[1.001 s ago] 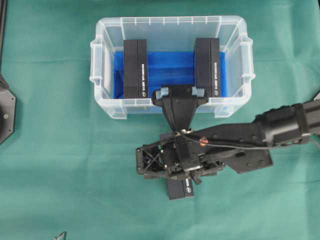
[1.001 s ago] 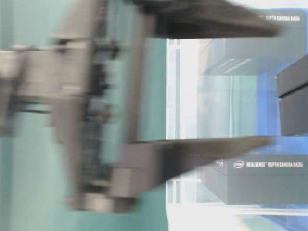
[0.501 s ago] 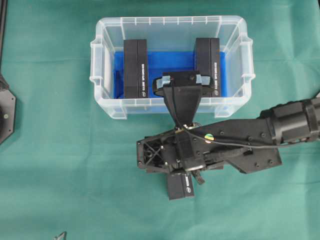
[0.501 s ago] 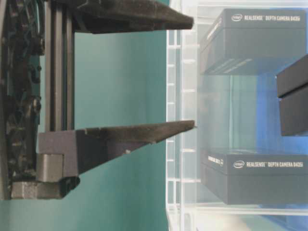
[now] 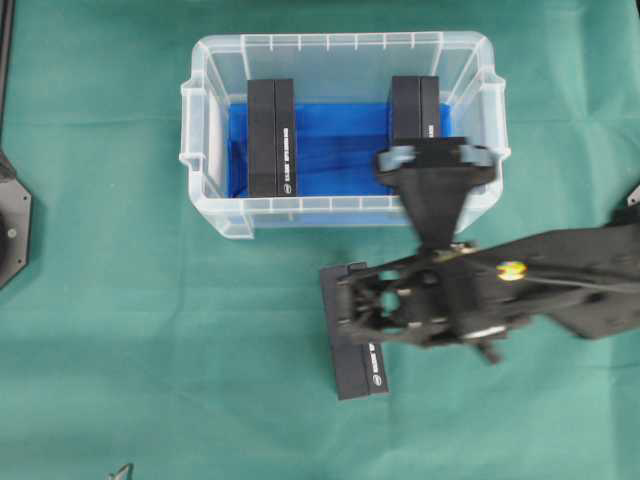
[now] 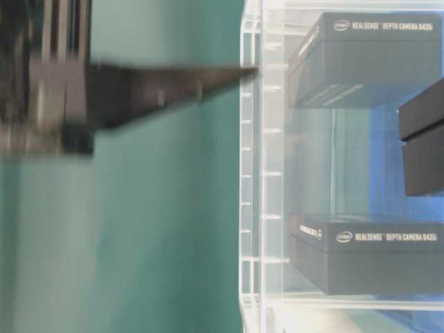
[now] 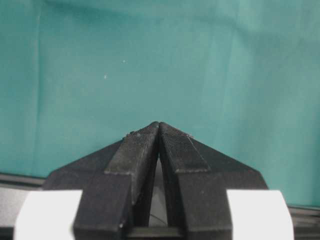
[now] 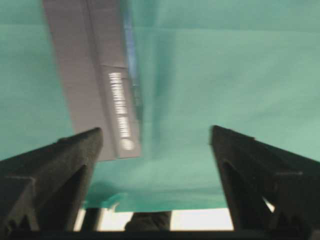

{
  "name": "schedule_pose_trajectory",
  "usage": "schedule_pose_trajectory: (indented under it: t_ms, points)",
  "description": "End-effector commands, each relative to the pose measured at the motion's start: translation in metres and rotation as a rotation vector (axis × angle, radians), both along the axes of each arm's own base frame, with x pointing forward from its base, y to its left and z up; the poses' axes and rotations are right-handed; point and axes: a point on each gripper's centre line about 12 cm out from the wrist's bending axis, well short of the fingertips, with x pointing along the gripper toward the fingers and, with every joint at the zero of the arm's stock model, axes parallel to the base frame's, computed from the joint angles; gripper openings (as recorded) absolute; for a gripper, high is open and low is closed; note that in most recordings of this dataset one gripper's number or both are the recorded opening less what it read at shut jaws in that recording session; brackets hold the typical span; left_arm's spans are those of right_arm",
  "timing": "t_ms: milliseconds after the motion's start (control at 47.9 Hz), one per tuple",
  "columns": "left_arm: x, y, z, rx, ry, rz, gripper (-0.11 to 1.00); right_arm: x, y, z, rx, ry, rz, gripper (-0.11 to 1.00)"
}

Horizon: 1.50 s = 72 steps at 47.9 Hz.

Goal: Take the box out of the case with the right arm.
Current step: 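Open the right gripper to release the box on the cloth, then withdraw the right gripper to the right side of the case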

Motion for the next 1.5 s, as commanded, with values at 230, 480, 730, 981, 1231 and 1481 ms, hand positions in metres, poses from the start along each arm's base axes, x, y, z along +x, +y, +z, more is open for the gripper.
schedule_pose_trajectory:
  t_ms: [230,480,730,981,1231,1481]
  points:
    - [0.001,0.001,0.006,0.002,-0.02,0.002,0.02,-0.083,-0.001,0.02,0.017,-0.044,0.017,0.9]
    - [0.001,0.001,0.006,0.004,-0.021,0.001,0.02,-0.137,-0.004,0.019,0.029,-0.055,0.023,0.9]
    - [0.001,0.001,0.006,0.004,-0.02,0.001,0.02,-0.155,-0.013,0.022,0.023,-0.08,0.031,0.9]
    - [0.0,0.001,0.006,0.004,-0.018,0.003,0.02,-0.148,-0.033,0.022,-0.015,-0.093,0.027,0.87]
    - [0.0,0.001,0.006,0.004,-0.021,0.003,0.02,-0.142,-0.081,0.02,-0.051,-0.074,0.056,0.88]
    - [0.001,0.001,0.006,0.004,-0.02,0.003,0.02,-0.148,-0.137,0.021,-0.084,-0.056,0.06,0.88]
